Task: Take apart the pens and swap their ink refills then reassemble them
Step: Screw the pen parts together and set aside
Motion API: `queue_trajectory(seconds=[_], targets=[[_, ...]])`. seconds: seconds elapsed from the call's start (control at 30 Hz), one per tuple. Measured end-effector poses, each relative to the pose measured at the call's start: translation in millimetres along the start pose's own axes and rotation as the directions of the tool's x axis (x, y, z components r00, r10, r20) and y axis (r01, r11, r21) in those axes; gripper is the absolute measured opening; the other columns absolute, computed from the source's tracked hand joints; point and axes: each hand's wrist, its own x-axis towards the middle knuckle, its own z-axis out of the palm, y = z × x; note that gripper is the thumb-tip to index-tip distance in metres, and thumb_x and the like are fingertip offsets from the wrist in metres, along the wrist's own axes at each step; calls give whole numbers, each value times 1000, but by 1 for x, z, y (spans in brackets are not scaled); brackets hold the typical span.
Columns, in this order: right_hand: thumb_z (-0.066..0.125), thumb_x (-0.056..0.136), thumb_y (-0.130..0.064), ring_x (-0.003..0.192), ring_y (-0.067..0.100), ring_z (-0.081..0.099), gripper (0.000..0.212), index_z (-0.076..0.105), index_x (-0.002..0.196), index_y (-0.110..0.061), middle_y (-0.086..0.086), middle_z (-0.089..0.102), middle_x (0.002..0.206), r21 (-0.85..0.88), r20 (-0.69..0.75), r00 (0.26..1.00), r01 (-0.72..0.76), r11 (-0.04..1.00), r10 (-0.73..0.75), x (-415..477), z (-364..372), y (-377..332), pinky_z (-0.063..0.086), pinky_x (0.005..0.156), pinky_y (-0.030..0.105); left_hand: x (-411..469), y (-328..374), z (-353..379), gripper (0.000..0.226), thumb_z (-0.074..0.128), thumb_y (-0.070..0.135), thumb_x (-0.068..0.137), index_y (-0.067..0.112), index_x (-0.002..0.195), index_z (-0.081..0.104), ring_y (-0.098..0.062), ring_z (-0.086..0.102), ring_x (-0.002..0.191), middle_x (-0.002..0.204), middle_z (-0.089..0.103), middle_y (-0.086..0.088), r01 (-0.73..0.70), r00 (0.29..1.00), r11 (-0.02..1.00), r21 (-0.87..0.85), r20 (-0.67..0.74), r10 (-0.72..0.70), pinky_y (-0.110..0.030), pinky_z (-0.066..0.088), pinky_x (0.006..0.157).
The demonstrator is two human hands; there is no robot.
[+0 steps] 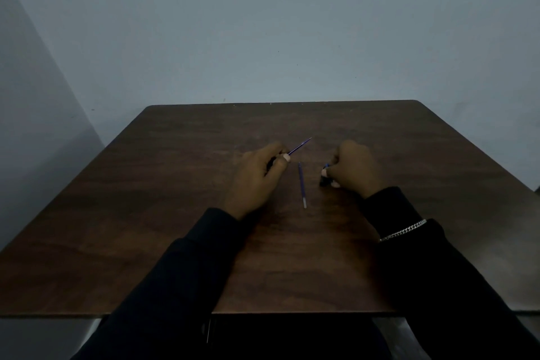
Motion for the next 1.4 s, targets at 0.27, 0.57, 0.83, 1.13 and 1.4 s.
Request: queue_trajectory(seconds=[0.27, 0.57, 0.83, 1.13, 1.4], targets=[[72, 93, -14, 85, 29, 73, 14, 63, 95, -3, 19, 73, 98, -67, -56, 997, -62, 996, 58, 5, 6, 5, 58, 65, 32, 0, -2, 1, 23, 54, 17, 109, 13, 88, 62, -8, 43, 57, 64, 48, 5, -8, 1000, 1000, 10, -8, 8, -28, 30, 56], [67, 95, -13, 88, 27, 74, 10, 63, 98, -4, 18, 74, 101, -23, 0, 996, -94, 995, 94, 6, 10, 0, 60, 68, 35, 0, -6, 3, 23, 53, 24, 106, 15, 87, 63, -8, 44, 57, 63, 48, 7, -15, 1000, 1000, 0, -17, 15, -32, 32, 56], [62, 97, -6, 104, 35, 71, 24, 44, 82, -9, 24, 69, 117, -24, 39, 993, -113, 993, 114, -3, -1, -8, 55, 68, 36, 1, -9, 3, 22, 54, 22, 108, 19, 88, 63, -6, 45, 58, 64, 49, 9, -11, 1000, 1000, 13, 0, 11, -26, 31, 55], [54, 99, -6, 57, 22, 67, 24, 71, 86, 2, 16, 75, 79, 194, -186, 979, 117, 974, -81, -2, 1, 4, 60, 58, 31, 0, -6, 2, 22, 52, 22, 110, 18, 92, 64, -6, 46, 58, 66, 51, 8, 4, 1000, 1000, 5, 14, -4, -18, 30, 54], [72, 94, -11, 69, 14, 72, 13, 75, 105, -3, 11, 78, 86, 863, 19, 927, 174, 474, -375, -10, 5, -10, 56, 58, 20, -2, -1, 2, 23, 49, 18, 112, 8, 95, 62, -16, 50, 60, 69, 57, -9, -11, 1000, 1000, -4, 8, 11, -41, 40, 59]])
